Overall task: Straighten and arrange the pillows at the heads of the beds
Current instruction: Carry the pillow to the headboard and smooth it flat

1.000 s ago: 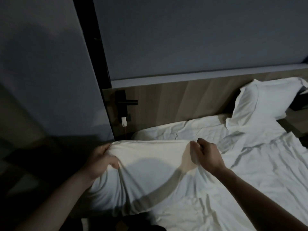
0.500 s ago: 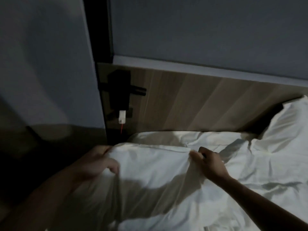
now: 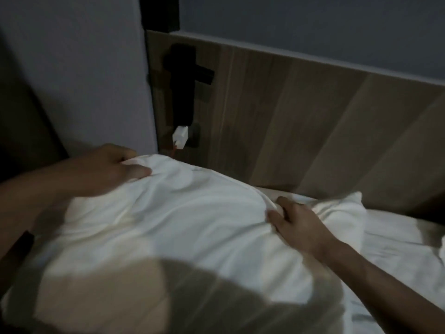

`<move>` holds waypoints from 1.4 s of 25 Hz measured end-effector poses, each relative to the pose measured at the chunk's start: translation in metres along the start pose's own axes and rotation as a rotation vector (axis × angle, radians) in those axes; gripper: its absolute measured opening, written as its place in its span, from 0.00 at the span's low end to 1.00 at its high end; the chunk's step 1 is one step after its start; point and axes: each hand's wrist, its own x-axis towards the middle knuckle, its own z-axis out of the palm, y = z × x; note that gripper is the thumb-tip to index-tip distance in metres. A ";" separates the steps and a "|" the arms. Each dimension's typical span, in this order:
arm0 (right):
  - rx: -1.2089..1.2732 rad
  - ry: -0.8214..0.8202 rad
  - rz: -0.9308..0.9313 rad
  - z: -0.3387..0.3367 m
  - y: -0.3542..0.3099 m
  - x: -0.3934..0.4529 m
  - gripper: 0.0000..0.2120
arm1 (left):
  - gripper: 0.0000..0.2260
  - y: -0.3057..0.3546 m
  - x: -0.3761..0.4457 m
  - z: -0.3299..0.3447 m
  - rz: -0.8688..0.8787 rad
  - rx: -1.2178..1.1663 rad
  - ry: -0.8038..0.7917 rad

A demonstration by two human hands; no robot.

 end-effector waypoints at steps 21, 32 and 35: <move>0.055 0.584 -0.076 -0.203 0.056 -0.001 0.24 | 0.09 0.119 0.033 -0.032 0.470 0.465 0.292; -0.158 0.599 0.121 -0.249 0.128 0.056 0.25 | 0.16 0.186 0.107 0.013 0.482 0.575 0.250; -0.157 0.572 0.155 -0.253 0.138 0.077 0.24 | 0.14 0.190 0.123 0.015 0.464 0.619 0.242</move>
